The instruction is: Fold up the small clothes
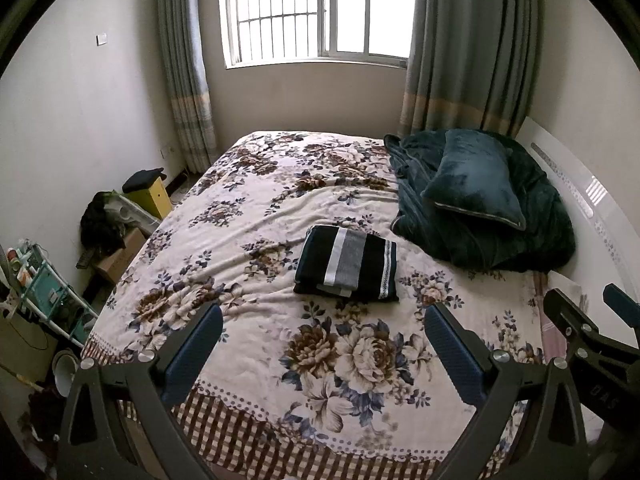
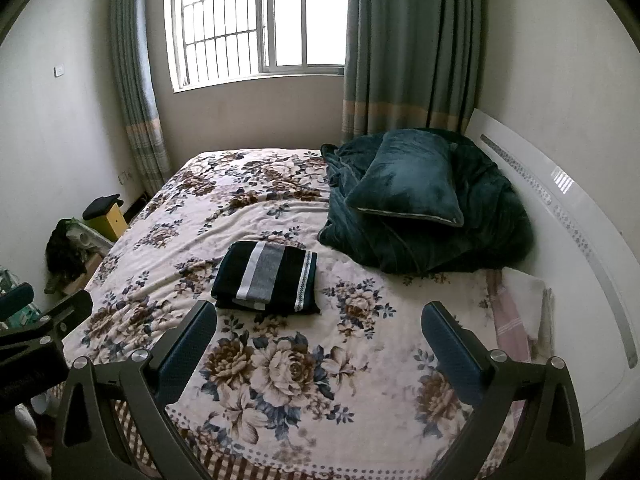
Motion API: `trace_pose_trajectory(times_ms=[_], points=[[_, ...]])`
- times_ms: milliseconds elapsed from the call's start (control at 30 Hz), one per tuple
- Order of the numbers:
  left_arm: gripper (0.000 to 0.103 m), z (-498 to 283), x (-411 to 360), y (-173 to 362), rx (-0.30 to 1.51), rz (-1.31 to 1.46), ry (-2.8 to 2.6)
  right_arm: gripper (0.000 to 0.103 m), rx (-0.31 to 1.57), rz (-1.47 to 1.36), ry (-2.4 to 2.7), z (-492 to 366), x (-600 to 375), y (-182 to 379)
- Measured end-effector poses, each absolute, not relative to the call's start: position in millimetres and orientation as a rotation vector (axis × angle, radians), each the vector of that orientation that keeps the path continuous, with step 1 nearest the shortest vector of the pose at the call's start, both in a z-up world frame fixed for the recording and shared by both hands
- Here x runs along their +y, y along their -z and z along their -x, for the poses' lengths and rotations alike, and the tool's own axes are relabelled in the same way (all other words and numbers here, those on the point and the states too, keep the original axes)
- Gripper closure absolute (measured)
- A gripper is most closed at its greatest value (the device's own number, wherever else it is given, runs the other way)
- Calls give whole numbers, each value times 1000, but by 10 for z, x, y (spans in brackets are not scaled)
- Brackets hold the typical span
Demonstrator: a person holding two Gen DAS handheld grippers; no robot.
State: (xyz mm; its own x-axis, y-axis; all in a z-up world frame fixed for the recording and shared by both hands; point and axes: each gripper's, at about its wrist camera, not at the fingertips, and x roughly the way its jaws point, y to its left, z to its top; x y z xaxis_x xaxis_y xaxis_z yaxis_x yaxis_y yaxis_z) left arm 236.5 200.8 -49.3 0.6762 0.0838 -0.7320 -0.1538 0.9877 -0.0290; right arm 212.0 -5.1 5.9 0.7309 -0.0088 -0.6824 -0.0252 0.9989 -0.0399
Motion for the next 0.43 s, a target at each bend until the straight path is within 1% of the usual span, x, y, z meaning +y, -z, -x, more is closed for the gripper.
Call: trace_pose_trajectory(times_ms=[433], points=[[0,-2381,2035,481,812,86,-140,0,754,50,-17,-2152,-77,-55]])
